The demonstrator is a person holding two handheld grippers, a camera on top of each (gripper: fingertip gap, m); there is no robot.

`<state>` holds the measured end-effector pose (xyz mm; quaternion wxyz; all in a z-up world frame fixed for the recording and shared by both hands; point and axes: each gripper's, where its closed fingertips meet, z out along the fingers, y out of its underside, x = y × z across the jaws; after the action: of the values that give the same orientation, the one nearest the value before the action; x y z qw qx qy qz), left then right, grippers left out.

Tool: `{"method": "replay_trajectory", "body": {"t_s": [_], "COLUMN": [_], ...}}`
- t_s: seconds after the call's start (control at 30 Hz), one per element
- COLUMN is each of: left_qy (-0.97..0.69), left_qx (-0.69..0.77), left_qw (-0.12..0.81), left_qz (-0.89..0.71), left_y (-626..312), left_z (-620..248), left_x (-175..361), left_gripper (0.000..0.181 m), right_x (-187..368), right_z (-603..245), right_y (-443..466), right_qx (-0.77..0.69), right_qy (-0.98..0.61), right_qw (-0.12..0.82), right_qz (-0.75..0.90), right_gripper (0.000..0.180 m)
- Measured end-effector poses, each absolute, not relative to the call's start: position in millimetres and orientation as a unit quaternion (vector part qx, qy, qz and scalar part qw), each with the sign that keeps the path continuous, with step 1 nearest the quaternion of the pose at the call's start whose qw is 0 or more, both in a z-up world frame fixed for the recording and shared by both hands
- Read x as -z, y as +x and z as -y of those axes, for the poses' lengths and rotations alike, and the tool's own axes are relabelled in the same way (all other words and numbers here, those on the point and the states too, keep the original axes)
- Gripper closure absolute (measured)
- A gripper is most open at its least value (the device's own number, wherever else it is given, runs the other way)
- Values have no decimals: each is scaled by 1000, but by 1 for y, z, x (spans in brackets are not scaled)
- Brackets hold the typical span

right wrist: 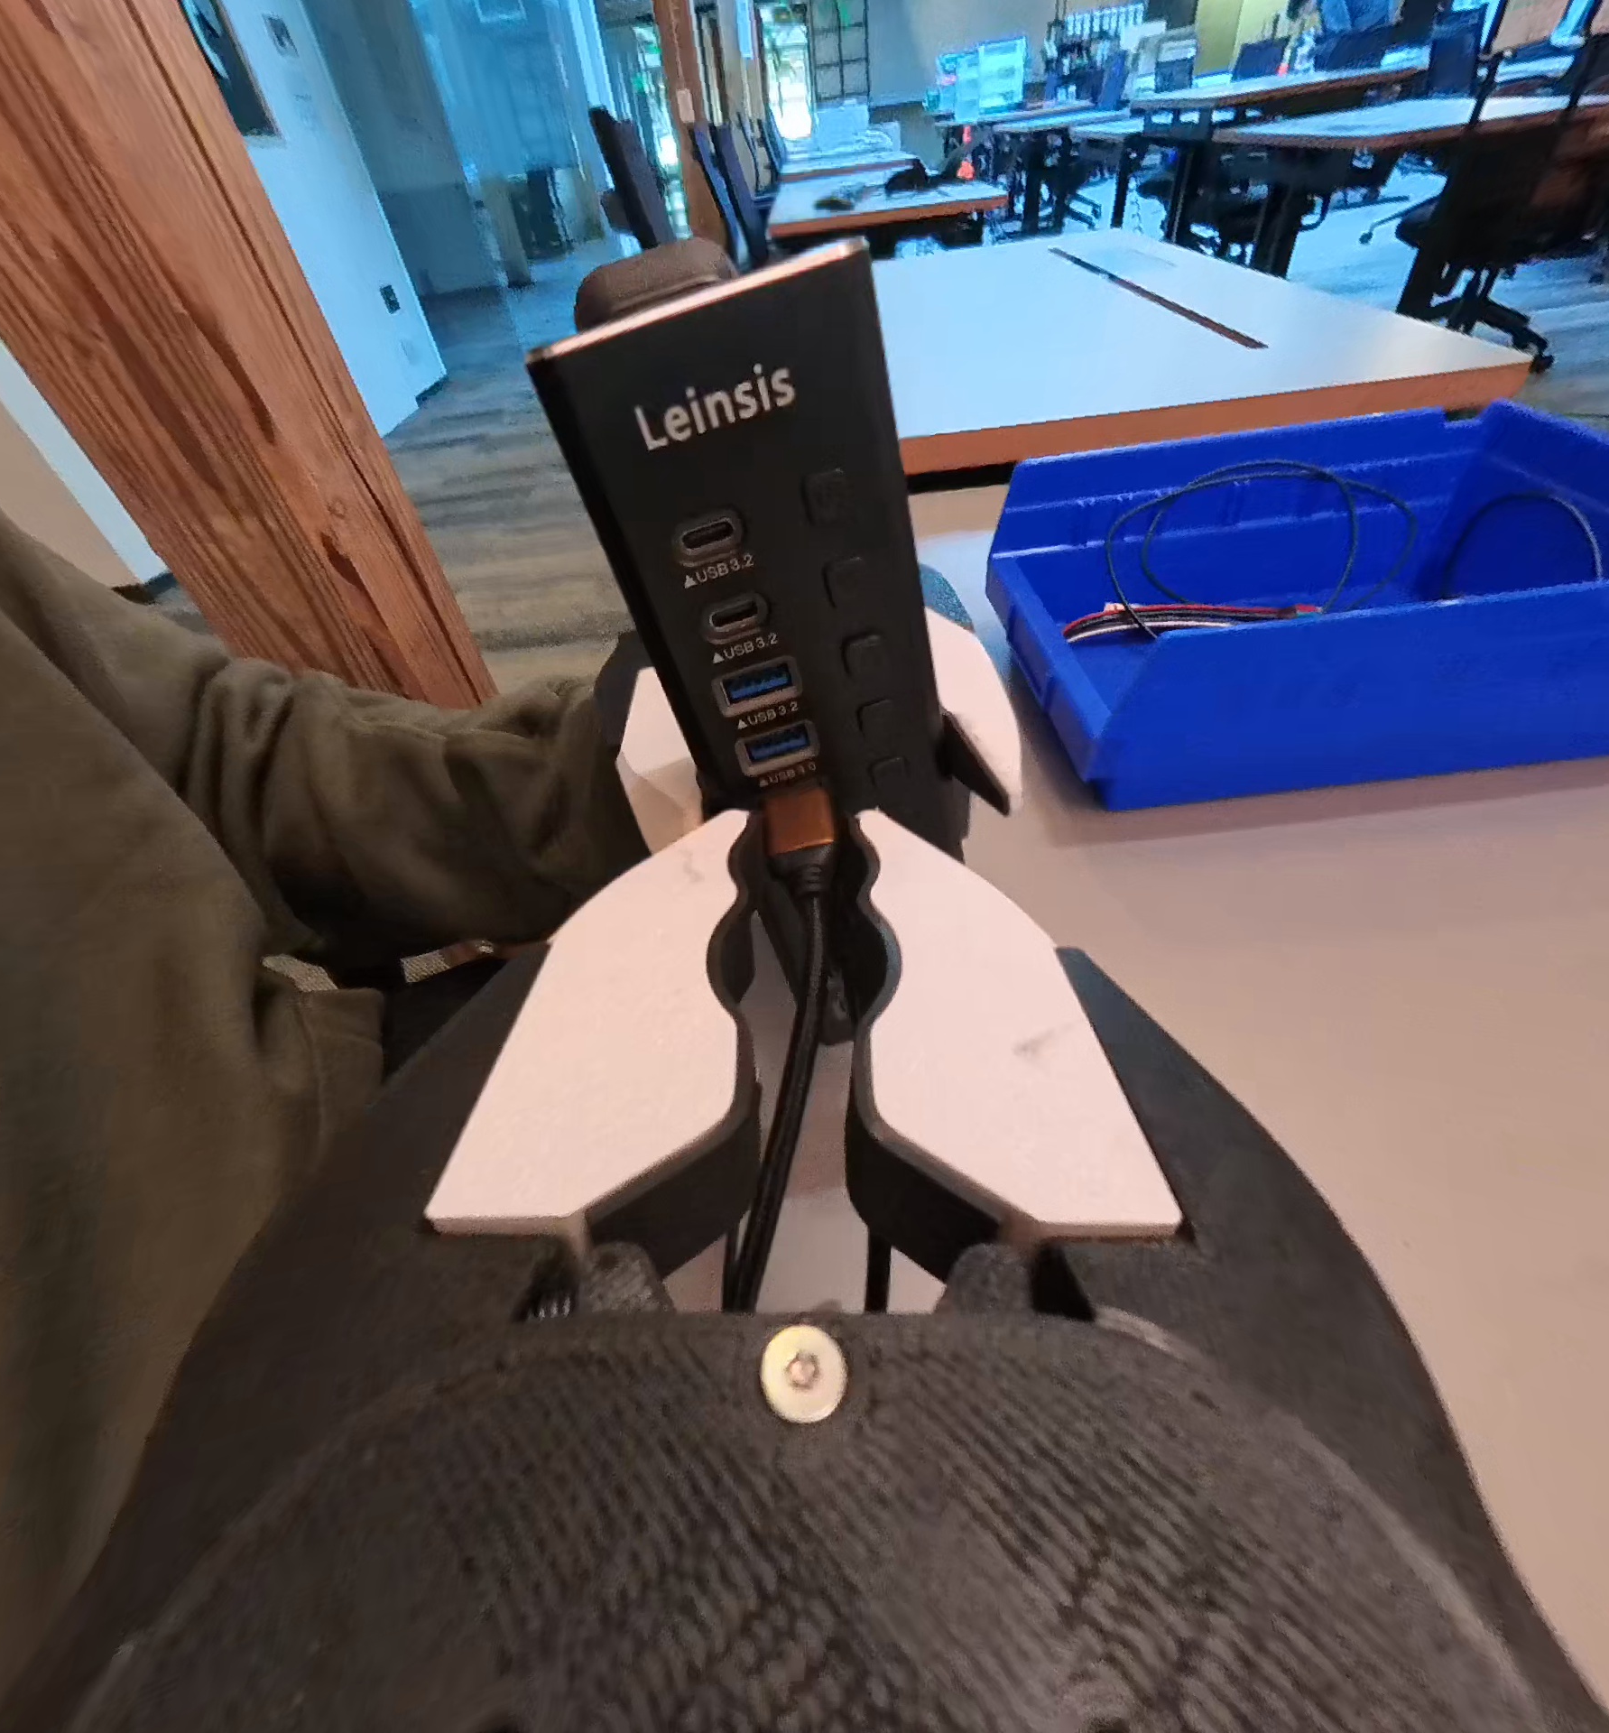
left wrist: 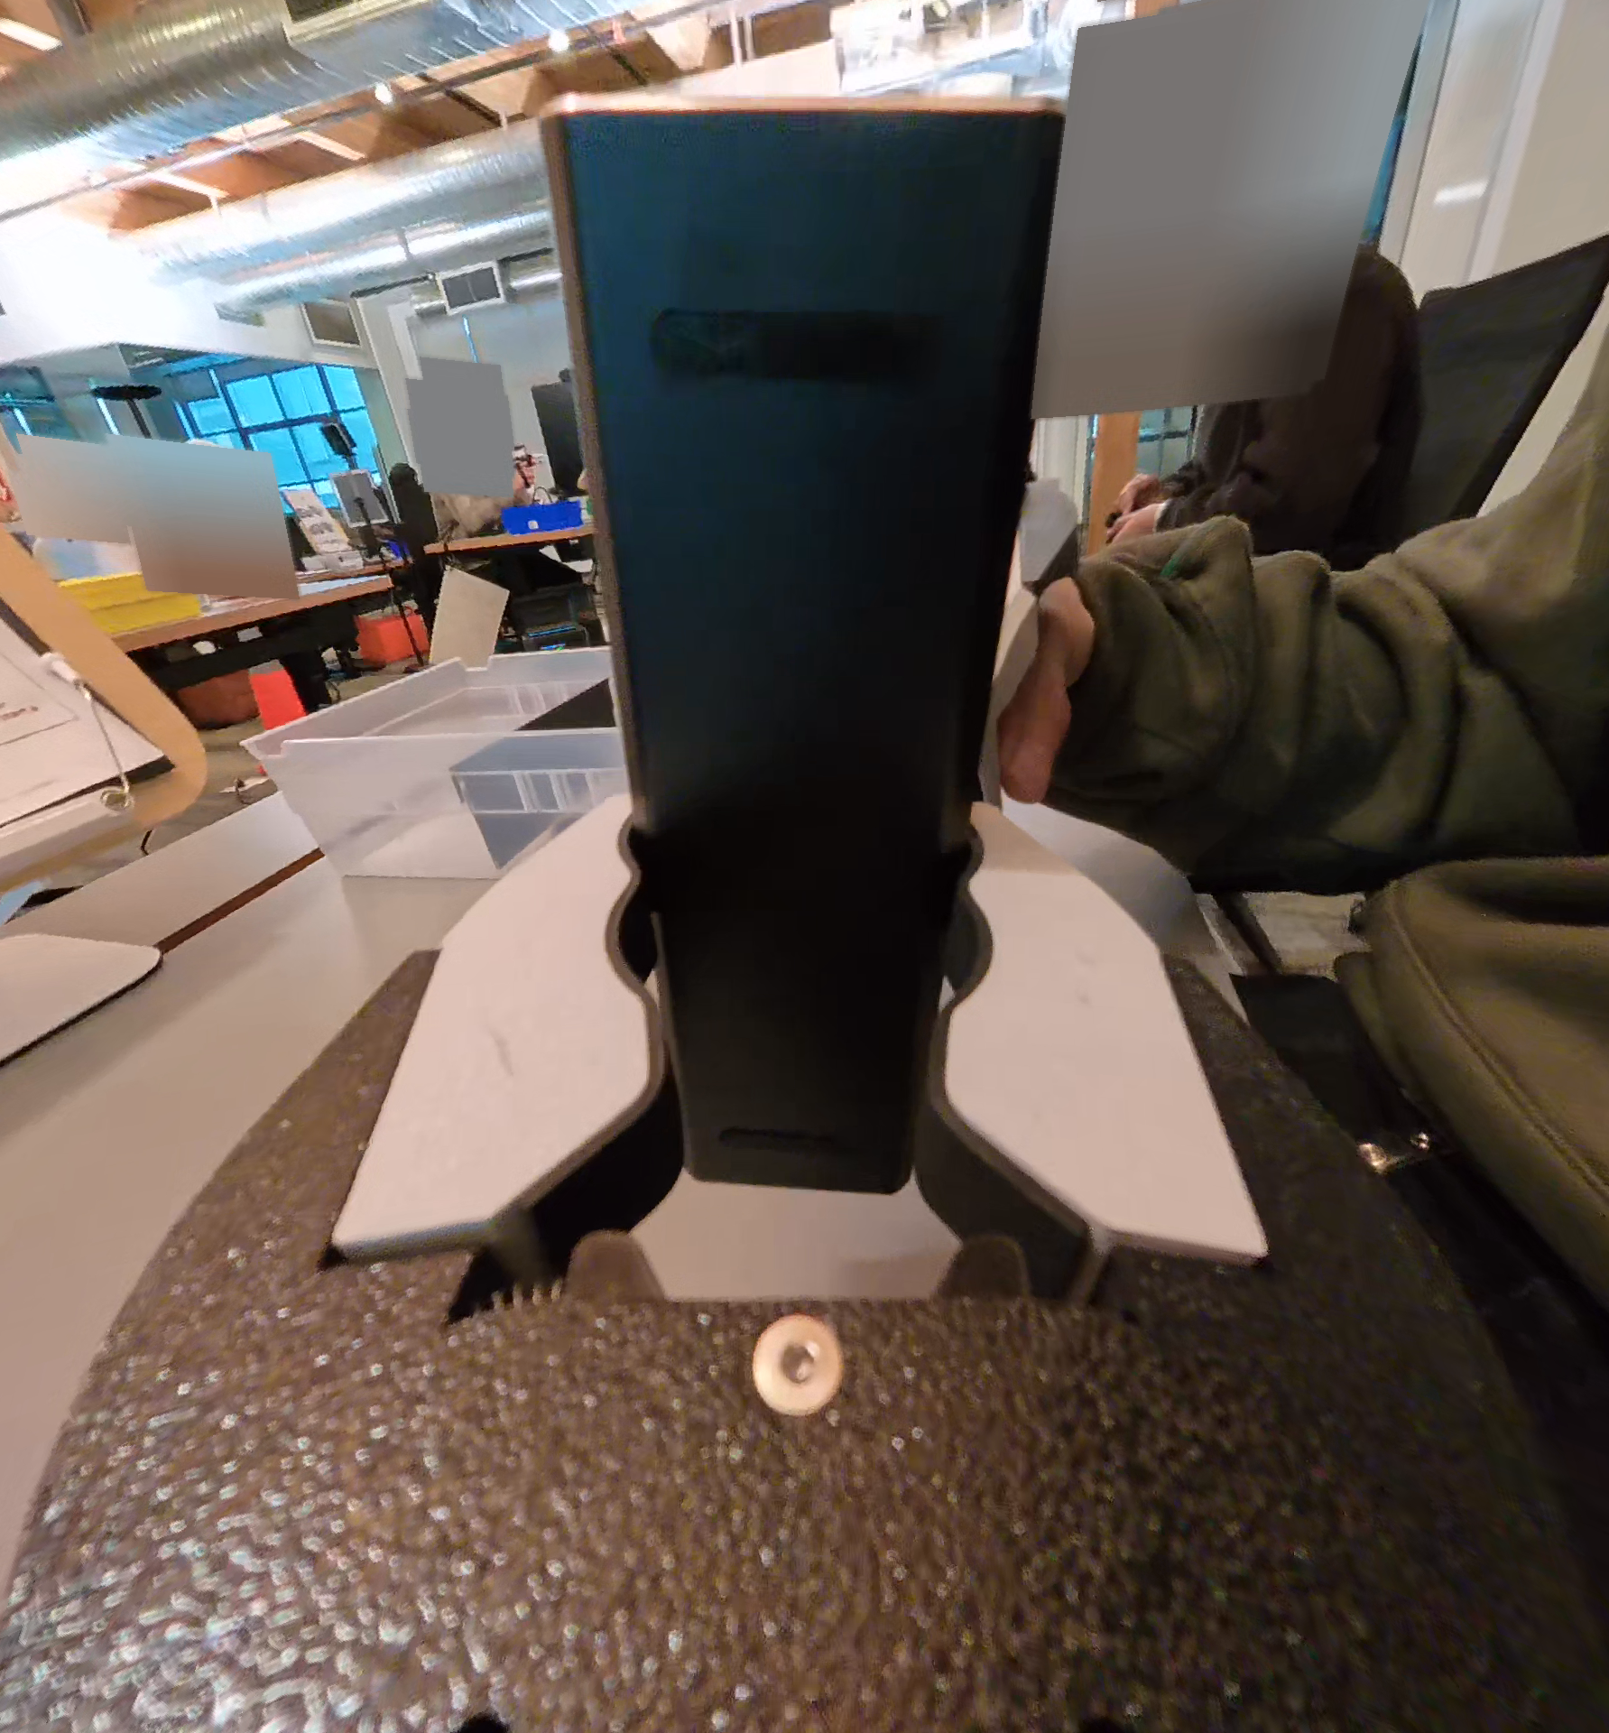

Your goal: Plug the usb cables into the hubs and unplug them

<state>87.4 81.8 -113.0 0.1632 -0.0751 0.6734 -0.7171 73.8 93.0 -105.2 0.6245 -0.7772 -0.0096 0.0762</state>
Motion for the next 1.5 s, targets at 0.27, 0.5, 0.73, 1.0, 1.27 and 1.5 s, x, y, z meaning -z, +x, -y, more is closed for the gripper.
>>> {"method": "replay_trajectory", "body": {"t_s": [0.27, 0.5, 0.73, 1.0, 1.27, 1.5], "left_qy": [-61, -62, -42, -48, -32, -3], "left_qx": [737, 767, 775, 815, 818, 802], "left_qw": [150, 133, 132, 126, 139, 142], "left_qz": [-657, -625, -617, -564, -557, -580], "left_y": [81, 78, 67, 56, 44, 36], "left_z": [-79, -76, -69, -89, -92, -84], "left_x": [107, 97, 83, 49, 32, 32], "left_gripper": [121, 122, 122, 122, 121, 122], "right_x": [101, 94, 81, 47, 32, 33], "right_z": [-96, -92, -83, -104, -106, -96], "right_y": [68, 65, 54, 44, 33, 26], "right_qx": [-20, 26, 42, -18, 65, 90], "right_qy": [-784, -819, -829, -795, -822, -840], "right_qw": [619, 571, 555, 606, 560, 530], "right_qz": [52, 55, 47, 30, 77, 77], "right_gripper": [163, 162, 162, 162, 161, 162]}}
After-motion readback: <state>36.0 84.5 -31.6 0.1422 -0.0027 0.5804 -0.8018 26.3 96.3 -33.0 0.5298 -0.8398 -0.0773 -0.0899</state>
